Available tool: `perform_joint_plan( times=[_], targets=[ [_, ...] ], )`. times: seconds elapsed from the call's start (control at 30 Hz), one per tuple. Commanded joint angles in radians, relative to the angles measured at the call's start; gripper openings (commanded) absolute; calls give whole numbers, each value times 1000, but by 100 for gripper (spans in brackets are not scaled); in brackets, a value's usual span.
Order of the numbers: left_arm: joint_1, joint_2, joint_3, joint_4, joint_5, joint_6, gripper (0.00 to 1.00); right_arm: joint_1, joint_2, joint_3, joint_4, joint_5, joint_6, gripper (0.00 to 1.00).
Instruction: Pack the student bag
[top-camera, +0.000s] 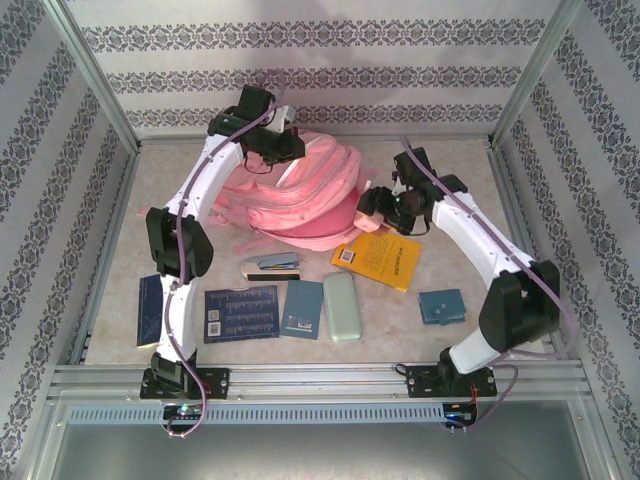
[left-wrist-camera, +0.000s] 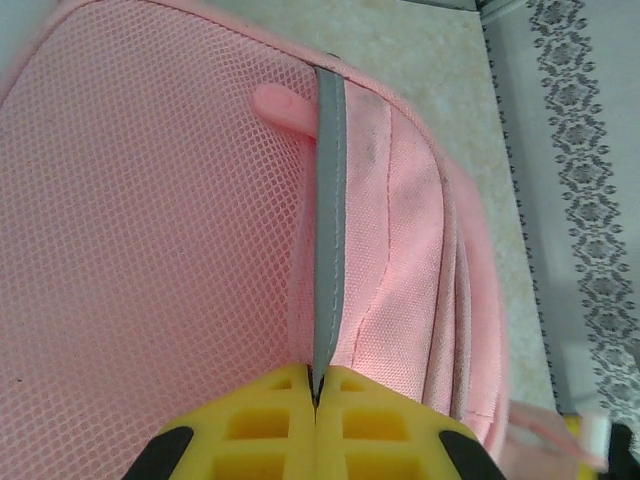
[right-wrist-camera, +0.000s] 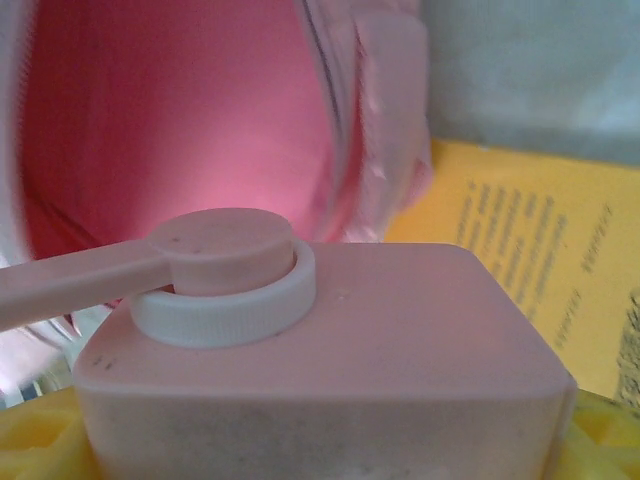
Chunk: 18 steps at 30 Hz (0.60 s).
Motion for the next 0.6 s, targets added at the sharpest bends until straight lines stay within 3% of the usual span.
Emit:
perform_joint_plan(
  times=[0.0,0.23,0.33,0.57],
  targets=[
    [-2,-94,-24,91,117,-43,0,-14,87,96,60,-54,34,44],
    [-2,-142,-66,98,145,-53,0,-30,225,128,226,-135,141,44],
    [4,-160,-87,94,137,-54,0,-33,237,119,318,-170,179,45],
    [54,-216,-121,160,151,-119,0,-59,206,48,330,-141,144,47]
  ],
)
